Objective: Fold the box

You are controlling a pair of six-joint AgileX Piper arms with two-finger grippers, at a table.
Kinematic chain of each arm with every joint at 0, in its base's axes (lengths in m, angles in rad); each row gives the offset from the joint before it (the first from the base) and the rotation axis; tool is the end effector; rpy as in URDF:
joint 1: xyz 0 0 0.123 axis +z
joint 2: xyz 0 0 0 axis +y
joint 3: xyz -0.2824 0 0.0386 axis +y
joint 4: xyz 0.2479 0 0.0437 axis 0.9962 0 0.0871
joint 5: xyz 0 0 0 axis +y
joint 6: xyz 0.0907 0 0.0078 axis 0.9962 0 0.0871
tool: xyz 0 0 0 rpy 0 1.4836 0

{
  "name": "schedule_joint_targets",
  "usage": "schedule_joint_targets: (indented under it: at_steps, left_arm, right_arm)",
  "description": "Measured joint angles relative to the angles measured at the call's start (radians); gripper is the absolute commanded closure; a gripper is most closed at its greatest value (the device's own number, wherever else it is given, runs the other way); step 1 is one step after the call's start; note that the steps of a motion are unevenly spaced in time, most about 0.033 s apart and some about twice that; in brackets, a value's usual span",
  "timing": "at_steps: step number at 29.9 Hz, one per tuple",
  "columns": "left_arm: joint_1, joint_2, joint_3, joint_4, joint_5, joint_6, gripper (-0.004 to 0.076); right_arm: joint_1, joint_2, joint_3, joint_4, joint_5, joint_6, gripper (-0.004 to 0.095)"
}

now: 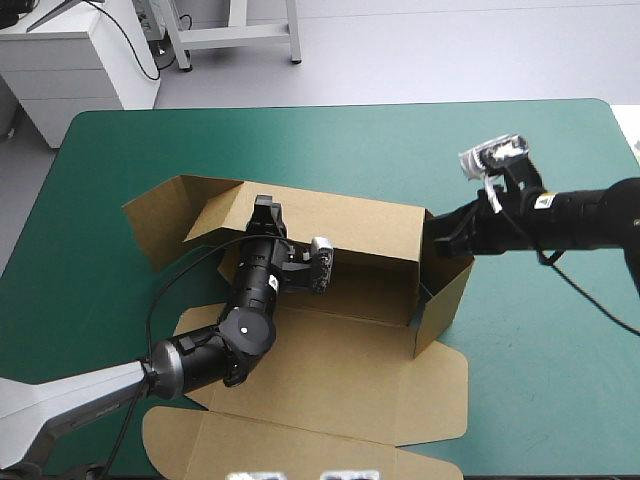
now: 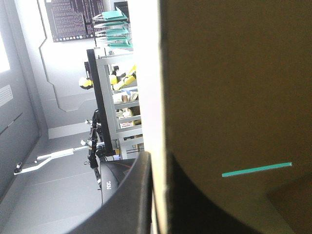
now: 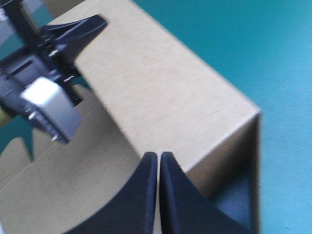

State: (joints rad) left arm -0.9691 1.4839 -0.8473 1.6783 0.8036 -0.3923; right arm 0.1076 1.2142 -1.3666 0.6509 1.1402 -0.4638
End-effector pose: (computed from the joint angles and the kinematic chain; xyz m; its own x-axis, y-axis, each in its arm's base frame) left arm 0.2218 -0.2077 0.2685 0.1464 0.9858 0.0819 0.2829 -0.1210 0.9515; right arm 0.2217 0.0744 0.4270 -0.6370 -0.1993 -0.7447 -0.5740 0.7674 0.2856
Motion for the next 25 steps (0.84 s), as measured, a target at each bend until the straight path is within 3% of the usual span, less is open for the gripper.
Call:
schedule_joint_targets:
  at_steps: [6,9,16,25]
  left_arm:
    - [0.000,0.000,0.000,0.000,0.000,0.000,0.0732]
    - [0.000,0.000,0.000,0.000,0.000,0.000,0.0732]
    - [0.000,0.000,0.000,0.000,-0.003,-0.001,0.0732]
    - [0.000,0.000,0.000,0.000,-0.004,-0.001,0.0732]
  right_arm:
    - [0.000,0.120,-0.228,-0.319,-0.003,0.239,0.0908]
    - [0.000,0.189,-0.264,-0.404,-0.003,0.305,0.0908]
    - [0.000,0.332,-0.264,-0.414,0.052,0.324,0.0909]
    - [0.000,0.308,-0.062,-0.302,0.040,0.221,0.0908]
